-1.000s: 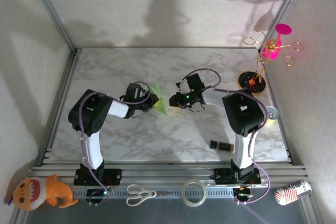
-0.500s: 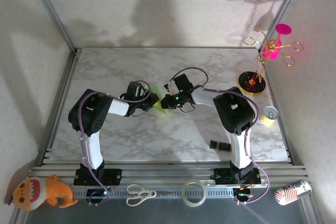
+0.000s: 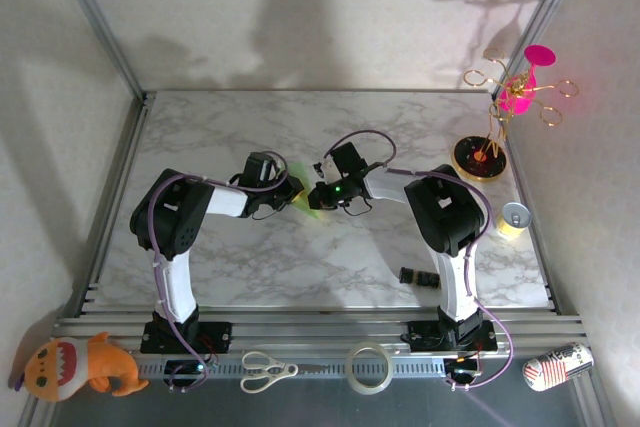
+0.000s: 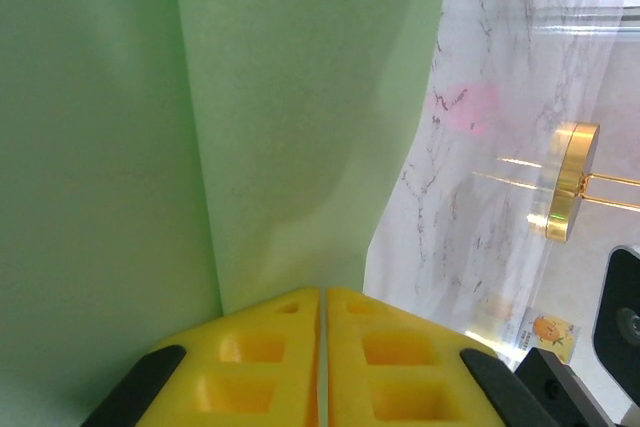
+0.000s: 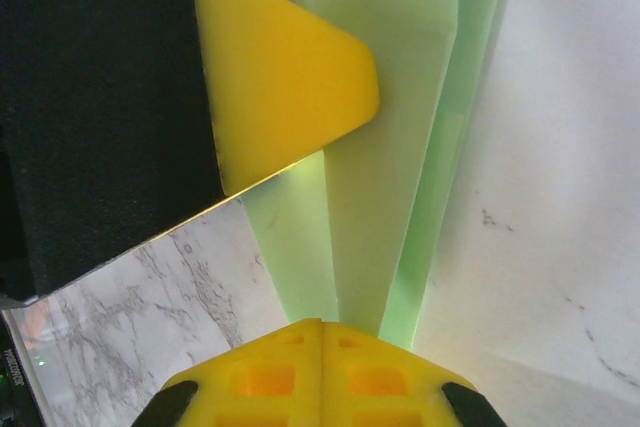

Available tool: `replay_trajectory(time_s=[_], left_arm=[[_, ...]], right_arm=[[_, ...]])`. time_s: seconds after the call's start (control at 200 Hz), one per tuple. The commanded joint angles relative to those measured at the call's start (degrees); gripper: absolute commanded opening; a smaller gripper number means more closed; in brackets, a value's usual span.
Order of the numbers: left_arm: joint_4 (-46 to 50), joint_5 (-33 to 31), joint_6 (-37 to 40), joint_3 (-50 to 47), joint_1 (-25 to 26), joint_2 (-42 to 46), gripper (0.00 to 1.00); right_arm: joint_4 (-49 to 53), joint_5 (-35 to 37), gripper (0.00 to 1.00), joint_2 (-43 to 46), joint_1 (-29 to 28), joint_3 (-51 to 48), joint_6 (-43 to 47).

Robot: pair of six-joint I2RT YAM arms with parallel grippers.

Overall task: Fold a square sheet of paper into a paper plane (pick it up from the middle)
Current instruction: Fourth fold the wing at the center of the table.

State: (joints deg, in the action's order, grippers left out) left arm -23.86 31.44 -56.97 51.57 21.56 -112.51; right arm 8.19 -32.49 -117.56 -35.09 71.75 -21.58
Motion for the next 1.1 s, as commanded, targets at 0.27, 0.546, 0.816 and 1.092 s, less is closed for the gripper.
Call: replay_trajectory(time_s=[0.27,0.546,0.816,1.092], left_arm=[[12.72,-8.13,2.03,-0.86,0.32,-4.09,0.1],[13.77,-8.33,2.38,-0.42,0.32,-4.31,0.09],[13.49,-7.97,2.48,-0.42,0.41,-4.07,0.09],[13.66,-7.9,2.47,-0.24,0.36,-4.43,0.09]], right_arm=[[3.3,2.71,0.04,-2.24,-0.24,1.23,1.12],[3.61,0.7,0.04,0.01,-0.24,0.87,1.32],[3.72,-0.91,0.04,2.72,-0.24,0.74,0.92],[4.35,-0.36,0.04,1.73,-0.24,-0.81,1.02]])
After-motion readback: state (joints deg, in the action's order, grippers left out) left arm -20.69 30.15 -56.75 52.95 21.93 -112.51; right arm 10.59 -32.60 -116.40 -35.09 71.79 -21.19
